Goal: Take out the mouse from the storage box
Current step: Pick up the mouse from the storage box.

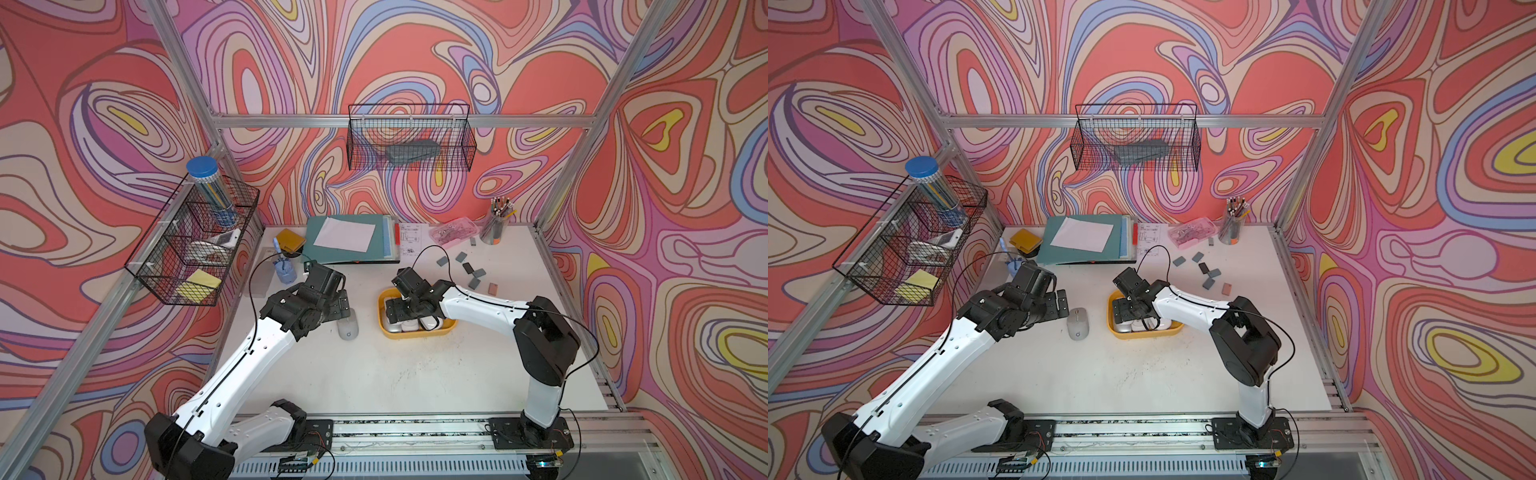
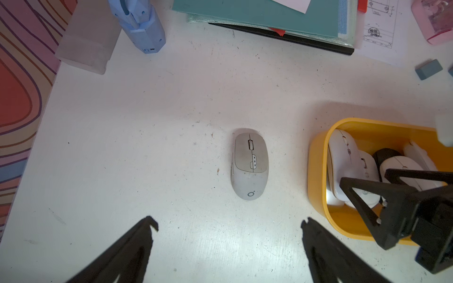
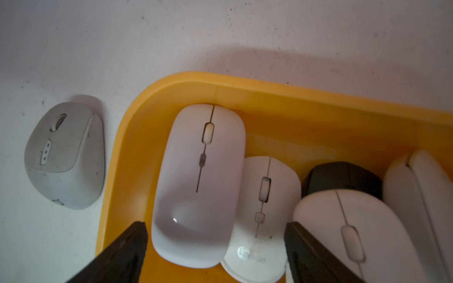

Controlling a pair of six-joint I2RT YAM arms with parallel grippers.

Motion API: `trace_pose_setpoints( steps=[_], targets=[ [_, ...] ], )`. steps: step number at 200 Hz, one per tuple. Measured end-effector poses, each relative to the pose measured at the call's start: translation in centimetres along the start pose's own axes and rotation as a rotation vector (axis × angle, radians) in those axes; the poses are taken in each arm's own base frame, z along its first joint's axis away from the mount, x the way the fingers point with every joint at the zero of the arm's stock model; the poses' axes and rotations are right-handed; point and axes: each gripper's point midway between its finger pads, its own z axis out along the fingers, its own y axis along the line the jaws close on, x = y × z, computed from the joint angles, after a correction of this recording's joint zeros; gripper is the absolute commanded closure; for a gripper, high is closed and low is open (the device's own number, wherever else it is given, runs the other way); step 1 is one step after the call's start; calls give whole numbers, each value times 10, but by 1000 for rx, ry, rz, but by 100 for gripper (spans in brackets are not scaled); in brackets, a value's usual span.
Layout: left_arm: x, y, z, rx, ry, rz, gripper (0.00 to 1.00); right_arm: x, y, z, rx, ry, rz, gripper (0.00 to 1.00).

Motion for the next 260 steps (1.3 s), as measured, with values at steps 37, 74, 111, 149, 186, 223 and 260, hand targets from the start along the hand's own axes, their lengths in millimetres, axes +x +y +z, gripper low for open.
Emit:
trace_pose_setpoints(
  steps=[37, 74, 111, 149, 186, 223, 260],
  targets=[
    [1, -3, -3, 26, 1, 14, 1, 0, 6, 14, -13, 28, -11, 10],
    [1, -4, -6, 41, 2, 22, 1, -4, 8, 27, 1, 45, -15, 21],
    [2, -5, -6, 48, 6, 23, 2, -3, 0, 28, 32, 50, -3, 37],
    [3, -6, -6, 54, 9, 31, 2, -3, -2, 28, 45, 50, -3, 45],
    [3, -6, -6, 54, 9, 38, 2, -2, 1, 21, 49, 47, -12, 47],
    [3, -7, -5, 55, 14, 39, 2, -15, 9, -14, 38, -21, -15, 48],
    [4, -8, -5, 61, 17, 39, 2, -35, 1, -67, 63, -143, 5, 47]
  ],
)
